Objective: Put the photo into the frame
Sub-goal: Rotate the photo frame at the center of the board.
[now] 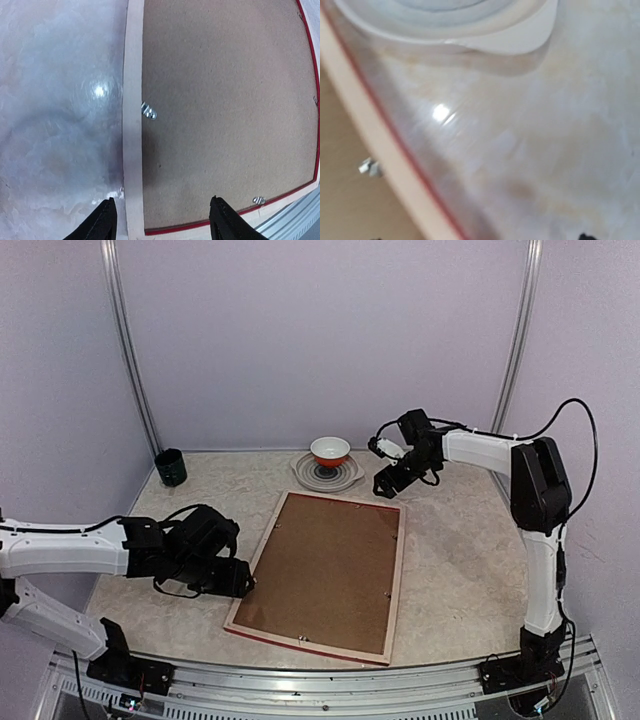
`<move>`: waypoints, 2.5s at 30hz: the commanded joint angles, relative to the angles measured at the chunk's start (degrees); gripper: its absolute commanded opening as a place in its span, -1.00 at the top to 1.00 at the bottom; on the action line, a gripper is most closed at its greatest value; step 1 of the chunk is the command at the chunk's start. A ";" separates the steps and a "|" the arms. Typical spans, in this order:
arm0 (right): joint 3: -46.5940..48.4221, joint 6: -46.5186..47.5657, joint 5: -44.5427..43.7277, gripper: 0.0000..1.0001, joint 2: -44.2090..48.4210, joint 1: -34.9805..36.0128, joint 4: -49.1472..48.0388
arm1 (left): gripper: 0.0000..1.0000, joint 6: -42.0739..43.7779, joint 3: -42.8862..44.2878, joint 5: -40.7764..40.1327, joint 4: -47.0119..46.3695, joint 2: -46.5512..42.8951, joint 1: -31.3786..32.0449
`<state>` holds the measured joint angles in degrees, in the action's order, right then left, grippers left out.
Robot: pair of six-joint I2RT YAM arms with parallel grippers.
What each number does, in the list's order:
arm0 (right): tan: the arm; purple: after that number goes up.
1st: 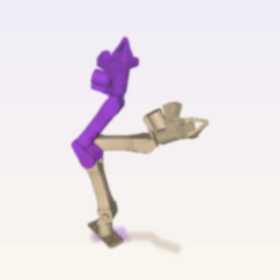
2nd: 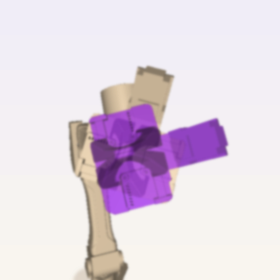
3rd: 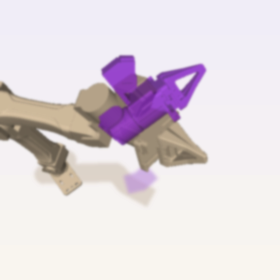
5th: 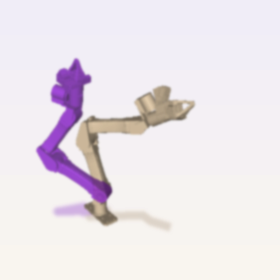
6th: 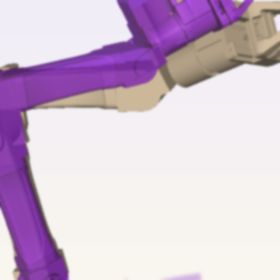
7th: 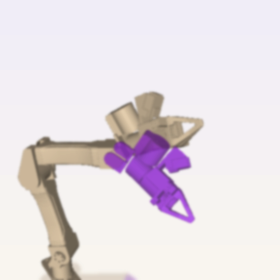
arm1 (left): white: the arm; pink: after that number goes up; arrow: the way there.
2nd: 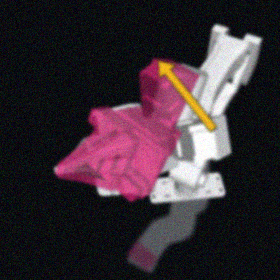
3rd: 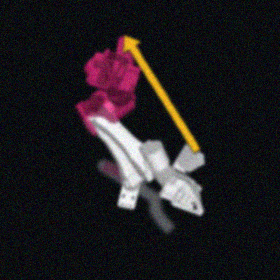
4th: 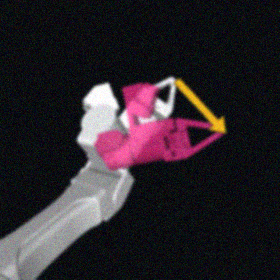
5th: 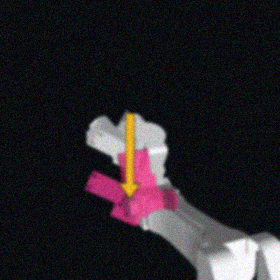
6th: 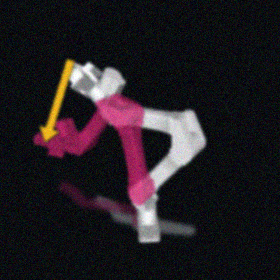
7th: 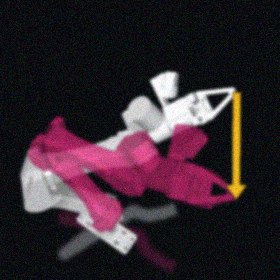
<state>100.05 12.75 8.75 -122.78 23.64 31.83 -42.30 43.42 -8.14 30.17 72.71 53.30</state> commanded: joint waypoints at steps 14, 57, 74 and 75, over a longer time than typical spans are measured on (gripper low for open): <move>9.41 4.75 9.29 -0.56 -9.29 -1.40 4.27 | -0.44 -12.14 -3.15 0.99 12.49 -2.64 13.89; 3.09 1.46 20.25 -0.50 -9.50 -0.32 5.30 | -0.43 -15.89 -6.00 -11.00 9.74 5.71 8.82; -12.43 -3.90 23.06 -0.45 0.66 7.41 -0.40 | -0.45 -15.80 -8.09 -12.67 8.78 2.18 3.48; -13.41 -4.49 23.27 -0.44 1.47 8.08 -0.90 | -0.45 -15.68 -8.28 -12.49 8.50 1.87 2.93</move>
<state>90.00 11.53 25.69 -124.68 27.07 29.43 -57.49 35.20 -17.63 45.17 76.38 58.26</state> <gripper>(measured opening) 0.728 0.722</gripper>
